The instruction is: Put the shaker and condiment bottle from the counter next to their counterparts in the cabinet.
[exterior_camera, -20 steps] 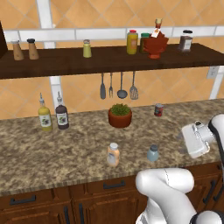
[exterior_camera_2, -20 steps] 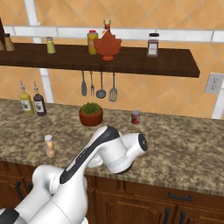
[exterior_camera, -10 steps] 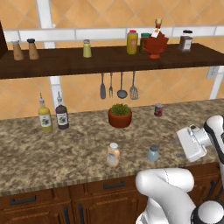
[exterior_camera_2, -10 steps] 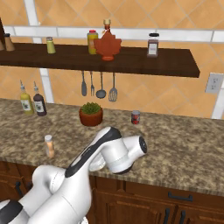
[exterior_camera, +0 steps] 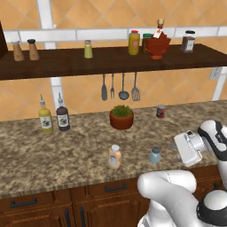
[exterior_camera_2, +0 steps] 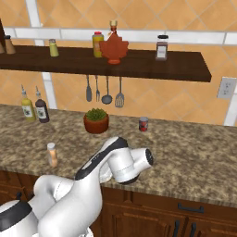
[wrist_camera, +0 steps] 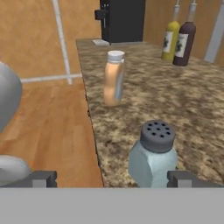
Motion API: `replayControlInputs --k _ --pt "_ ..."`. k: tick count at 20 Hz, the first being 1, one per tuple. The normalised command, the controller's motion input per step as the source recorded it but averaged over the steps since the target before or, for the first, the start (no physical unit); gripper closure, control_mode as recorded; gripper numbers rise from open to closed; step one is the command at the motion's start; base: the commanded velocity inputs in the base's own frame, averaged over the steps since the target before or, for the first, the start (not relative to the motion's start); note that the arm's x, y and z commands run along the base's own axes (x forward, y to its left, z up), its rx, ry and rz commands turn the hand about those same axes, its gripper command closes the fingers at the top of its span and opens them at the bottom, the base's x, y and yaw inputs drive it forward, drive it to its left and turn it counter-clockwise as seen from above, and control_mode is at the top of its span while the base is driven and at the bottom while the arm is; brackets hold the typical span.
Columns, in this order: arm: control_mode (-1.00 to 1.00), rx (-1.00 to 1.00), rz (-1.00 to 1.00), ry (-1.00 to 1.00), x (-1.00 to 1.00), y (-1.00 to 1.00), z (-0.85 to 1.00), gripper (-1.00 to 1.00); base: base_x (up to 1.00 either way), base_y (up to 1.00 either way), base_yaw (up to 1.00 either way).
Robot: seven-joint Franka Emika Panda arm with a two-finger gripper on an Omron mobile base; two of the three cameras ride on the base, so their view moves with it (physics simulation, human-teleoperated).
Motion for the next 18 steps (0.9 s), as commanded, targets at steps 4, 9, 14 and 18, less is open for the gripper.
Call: replayControlInputs --k 4,9,14,18 --pt "-1.00 0.00 0.05 0.04 0.31 0.05 -0.03 -1.00 0.00 0.00 0.00" --pt "-1.00 0.00 0.11 0.05 0.30 0.00 -0.13 -1.00 0.00 0.00 0.00" --pt "-1.00 0.00 0.10 0.03 0.45 0.00 -0.21 -1.00 0.00 0.00 0.00" --pt "-1.00 0.00 0.06 0.00 0.28 0.00 -0.24 -1.00 0.00 0.00 0.00"
